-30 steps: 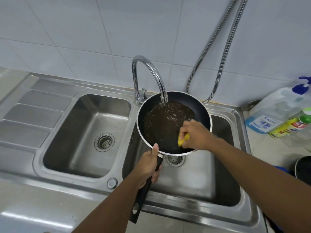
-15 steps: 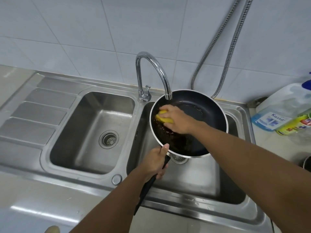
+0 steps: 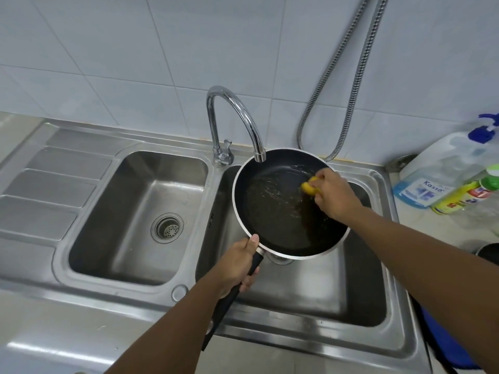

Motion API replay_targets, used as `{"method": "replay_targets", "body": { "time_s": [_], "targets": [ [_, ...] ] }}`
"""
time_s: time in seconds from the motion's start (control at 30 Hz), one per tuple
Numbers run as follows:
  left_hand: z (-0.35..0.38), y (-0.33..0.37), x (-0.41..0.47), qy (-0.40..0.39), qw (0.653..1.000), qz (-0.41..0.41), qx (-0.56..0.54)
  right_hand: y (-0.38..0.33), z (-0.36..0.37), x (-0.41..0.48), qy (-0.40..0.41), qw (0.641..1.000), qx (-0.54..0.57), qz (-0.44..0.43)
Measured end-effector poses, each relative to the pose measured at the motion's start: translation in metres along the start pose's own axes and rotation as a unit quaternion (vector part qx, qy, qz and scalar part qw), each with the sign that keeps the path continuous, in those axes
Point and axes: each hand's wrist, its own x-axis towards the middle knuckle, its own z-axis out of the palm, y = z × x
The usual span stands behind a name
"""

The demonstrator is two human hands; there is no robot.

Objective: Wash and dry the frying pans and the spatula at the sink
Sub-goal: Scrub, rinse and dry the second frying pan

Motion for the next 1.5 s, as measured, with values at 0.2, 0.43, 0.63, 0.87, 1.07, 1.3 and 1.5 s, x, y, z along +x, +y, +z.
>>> {"method": "replay_targets", "body": {
  "time_s": [0.2,0.43,0.63,0.87,1.07,1.3,1.5],
  "targets": [
    [0.009,-0.006,0.006,-0.002,0.998,0.019,0.062,-0.048,-0.005,0.038,0.041,0.985,0.170,0.002],
    [0.012,-0.005,0.009,-0.001,0.995,0.031,0.091,-0.107,-0.007,0.043,0.120,0.938,0.314,0.083],
    [0.012,-0.004,0.011,0.007,0.994,0.029,0.105,-0.117,0.007,0.032,0.045,0.930,0.362,0.054],
    [0.014,0.000,0.017,0.027,0.999,-0.007,0.016,-0.080,0.036,-0.034,-0.104,0.937,0.327,-0.061],
    [0.009,0.001,0.019,0.029,0.999,-0.020,-0.011,-0.024,0.024,-0.032,-0.083,0.980,0.179,-0.008],
    [0.006,-0.004,0.012,0.012,0.999,0.001,0.031,-0.012,0.003,0.019,0.054,0.990,0.118,0.056],
    [0.015,-0.007,0.010,0.013,0.995,0.032,0.094,-0.081,-0.010,0.046,0.010,0.974,0.227,-0.026]
  ]
}}
